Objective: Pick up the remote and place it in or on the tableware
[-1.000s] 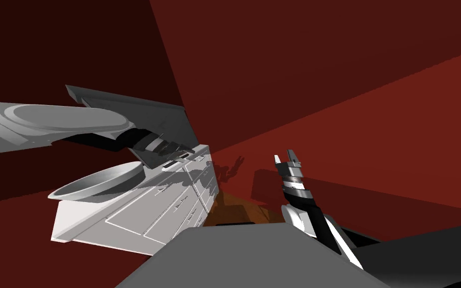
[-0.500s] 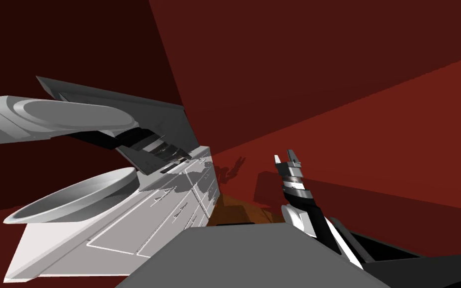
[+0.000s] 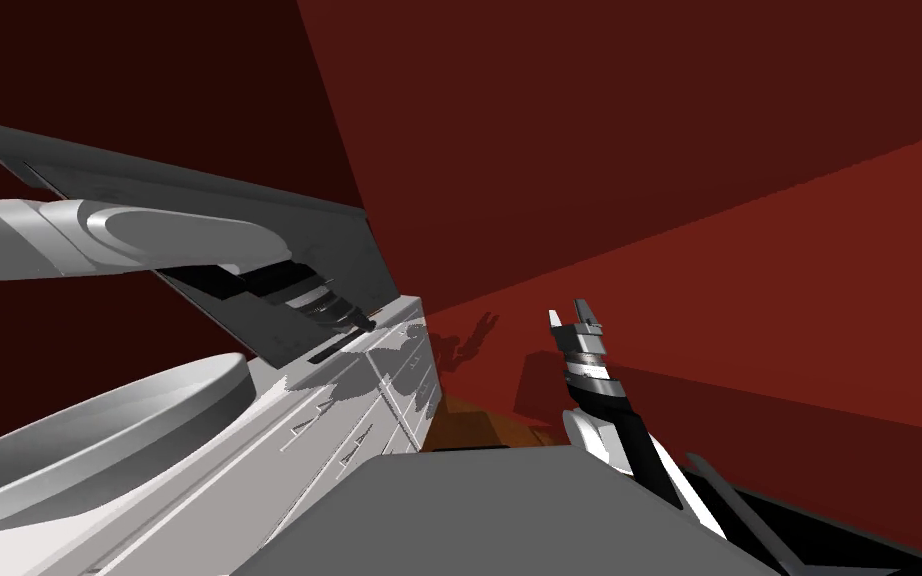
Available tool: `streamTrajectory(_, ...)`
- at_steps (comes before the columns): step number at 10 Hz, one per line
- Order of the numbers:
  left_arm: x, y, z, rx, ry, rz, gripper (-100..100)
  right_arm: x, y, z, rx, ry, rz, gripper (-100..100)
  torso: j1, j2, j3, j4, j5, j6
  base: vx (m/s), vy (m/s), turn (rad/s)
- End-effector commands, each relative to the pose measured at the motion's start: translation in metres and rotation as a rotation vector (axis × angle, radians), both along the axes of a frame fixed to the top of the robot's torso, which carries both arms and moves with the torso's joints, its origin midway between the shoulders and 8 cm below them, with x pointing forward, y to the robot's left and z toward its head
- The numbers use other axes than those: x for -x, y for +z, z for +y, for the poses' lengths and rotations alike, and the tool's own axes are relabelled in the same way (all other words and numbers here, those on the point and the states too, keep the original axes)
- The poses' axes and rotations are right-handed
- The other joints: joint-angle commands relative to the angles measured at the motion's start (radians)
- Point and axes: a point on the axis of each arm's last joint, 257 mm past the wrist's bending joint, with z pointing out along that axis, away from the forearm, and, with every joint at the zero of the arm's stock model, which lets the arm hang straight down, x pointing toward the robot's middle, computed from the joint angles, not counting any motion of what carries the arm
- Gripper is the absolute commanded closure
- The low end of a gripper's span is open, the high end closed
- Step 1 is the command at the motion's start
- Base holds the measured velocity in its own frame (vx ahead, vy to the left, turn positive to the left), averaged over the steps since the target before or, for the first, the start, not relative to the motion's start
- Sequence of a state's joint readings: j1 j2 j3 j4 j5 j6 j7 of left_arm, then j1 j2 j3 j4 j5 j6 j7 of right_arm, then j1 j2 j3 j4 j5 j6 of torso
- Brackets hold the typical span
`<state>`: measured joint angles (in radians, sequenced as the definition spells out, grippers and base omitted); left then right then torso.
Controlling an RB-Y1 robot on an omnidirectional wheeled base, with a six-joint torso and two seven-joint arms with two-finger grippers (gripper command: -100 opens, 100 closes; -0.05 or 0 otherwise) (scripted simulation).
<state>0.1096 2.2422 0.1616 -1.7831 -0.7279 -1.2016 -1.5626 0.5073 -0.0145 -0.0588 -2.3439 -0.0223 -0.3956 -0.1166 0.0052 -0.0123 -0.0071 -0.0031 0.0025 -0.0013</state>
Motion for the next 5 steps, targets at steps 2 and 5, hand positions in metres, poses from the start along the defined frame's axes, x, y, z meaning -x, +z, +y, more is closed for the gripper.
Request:
streamTrajectory(2,0.011,-0.014,0.016,-0.104,-0.07,0.044,-100,0.0,0.0,0.0,0.0,0.0,0.0,0,0.001,0.0,0.0,0.0,0.0,0.0,0.14,0.071,0.003)
streamTrajectory(5,0.023,-0.027,0.033,-0.192,-0.134,0.099,-100,0.0,0.0,0.0,0.0,0.0,0.0,0,-0.002,0.002,0.001,0.0,0.0,0.0,0.115,0.046,0.004)
